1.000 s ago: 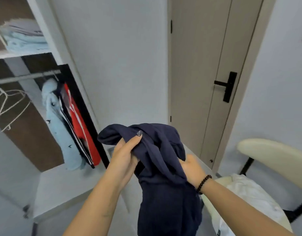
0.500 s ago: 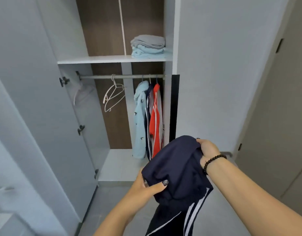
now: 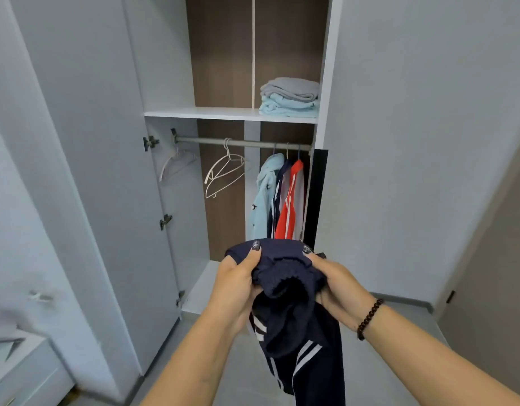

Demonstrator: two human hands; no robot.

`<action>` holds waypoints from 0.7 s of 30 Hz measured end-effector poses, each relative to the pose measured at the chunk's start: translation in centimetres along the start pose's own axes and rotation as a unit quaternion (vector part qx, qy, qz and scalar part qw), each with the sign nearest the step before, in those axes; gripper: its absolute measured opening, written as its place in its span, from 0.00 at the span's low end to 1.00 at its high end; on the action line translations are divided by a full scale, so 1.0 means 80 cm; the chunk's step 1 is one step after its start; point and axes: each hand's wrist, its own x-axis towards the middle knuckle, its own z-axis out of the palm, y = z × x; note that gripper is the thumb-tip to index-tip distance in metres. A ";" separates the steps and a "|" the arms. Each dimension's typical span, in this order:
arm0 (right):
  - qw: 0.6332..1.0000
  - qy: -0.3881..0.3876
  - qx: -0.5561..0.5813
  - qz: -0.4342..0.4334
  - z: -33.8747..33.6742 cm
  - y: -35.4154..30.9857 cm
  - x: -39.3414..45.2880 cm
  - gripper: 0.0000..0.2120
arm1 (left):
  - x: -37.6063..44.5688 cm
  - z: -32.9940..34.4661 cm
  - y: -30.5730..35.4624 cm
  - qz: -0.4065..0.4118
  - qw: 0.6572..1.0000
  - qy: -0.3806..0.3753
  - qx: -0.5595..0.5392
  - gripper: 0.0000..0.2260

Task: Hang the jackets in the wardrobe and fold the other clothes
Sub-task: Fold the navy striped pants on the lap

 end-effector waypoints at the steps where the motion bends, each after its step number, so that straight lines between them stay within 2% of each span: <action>1: 1.000 -0.020 -0.017 -0.008 0.001 0.008 -0.005 0.25 | 0.005 0.006 0.007 0.010 1.000 0.011 -0.013 0.12; 7: 0.982 -0.026 -0.139 -0.127 0.021 0.026 -0.018 0.44 | 0.028 0.026 0.049 0.053 0.998 0.005 -0.043 0.09; 9: 0.955 0.000 -0.231 -0.184 0.037 0.025 -0.013 0.40 | 0.032 0.026 0.061 0.060 0.997 -0.010 -0.051 0.08; 12: 0.904 0.081 -0.351 -0.230 0.056 0.025 0.006 0.26 | 0.035 0.009 0.080 0.068 0.994 -0.034 -0.083 0.10; 15: 0.908 0.112 -0.357 -0.189 0.069 0.014 0.026 0.07 | 0.037 -0.027 0.107 0.042 0.989 -0.078 -0.119 0.08; 16: 0.912 0.114 -0.353 -0.177 0.076 0.008 0.031 0.05 | 0.037 -0.039 0.118 0.017 0.985 -0.107 -0.134 0.06; 18: 0.911 0.110 -0.360 -0.171 0.097 -0.008 0.040 0.09 | 0.038 -0.056 0.139 -0.017 0.976 -0.155 -0.154 0.05; 19: 0.903 0.107 -0.378 -0.173 0.111 -0.016 0.043 0.11 | 0.041 -0.065 0.147 -0.020 0.978 -0.152 -0.142 0.05; 21: 0.886 0.104 -0.416 -0.180 0.140 -0.033 0.051 0.13 | 0.050 -0.084 0.159 -0.011 0.993 -0.089 -0.078 0.05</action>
